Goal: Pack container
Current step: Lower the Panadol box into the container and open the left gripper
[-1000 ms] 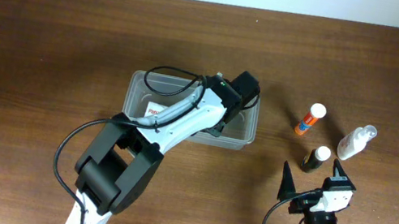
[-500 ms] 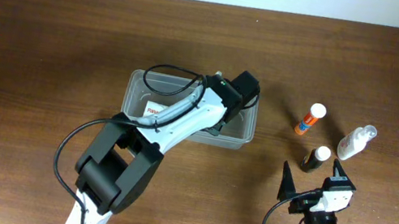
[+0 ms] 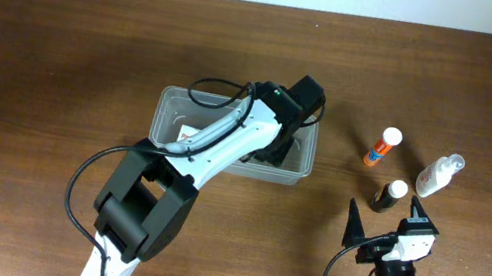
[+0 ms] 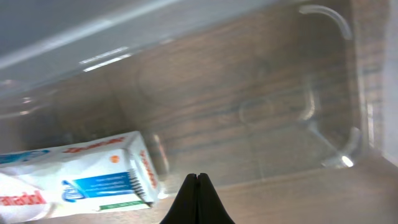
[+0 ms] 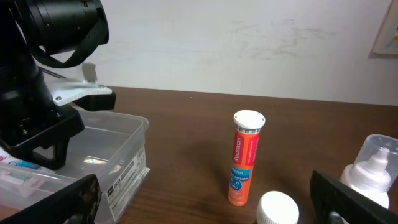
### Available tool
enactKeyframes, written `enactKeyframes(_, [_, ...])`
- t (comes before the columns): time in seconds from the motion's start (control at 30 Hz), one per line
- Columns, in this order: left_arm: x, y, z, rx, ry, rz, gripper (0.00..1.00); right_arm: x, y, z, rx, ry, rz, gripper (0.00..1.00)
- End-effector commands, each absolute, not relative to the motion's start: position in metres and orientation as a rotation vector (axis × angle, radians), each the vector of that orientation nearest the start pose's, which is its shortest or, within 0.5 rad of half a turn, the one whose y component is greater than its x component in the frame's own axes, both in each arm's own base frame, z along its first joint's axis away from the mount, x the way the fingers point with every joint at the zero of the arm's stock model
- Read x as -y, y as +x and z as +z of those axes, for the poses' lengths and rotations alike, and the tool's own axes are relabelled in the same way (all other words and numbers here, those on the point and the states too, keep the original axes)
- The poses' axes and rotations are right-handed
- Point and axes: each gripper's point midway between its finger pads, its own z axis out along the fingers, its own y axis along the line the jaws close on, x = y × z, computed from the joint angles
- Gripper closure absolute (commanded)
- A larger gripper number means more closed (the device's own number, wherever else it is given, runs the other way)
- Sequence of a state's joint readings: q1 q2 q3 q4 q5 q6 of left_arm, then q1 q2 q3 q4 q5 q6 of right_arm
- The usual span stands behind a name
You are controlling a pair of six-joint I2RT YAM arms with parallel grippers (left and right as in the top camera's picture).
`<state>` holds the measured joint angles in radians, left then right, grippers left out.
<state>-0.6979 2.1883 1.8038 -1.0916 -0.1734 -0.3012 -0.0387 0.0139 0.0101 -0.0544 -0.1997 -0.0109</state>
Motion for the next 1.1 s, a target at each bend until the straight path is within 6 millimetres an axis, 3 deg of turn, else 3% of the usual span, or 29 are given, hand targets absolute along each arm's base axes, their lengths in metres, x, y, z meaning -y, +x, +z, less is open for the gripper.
enactKeyframes(0.0, [0.269,0.362,0.051,-2.926,0.624,0.087,1.00,-0.022,0.245,0.160,-1.628,-0.120,0.115,0.02])
enactKeyframes(0.23, [0.257,0.369,0.051,-2.942,0.574,0.087,1.00,-0.022,0.245,0.160,-1.628,-0.120,0.115,0.02])
enactKeyframes(1.07, [0.234,0.364,0.034,-3.026,0.472,0.088,1.00,-0.022,0.245,0.160,-1.628,-0.120,0.115,0.02])
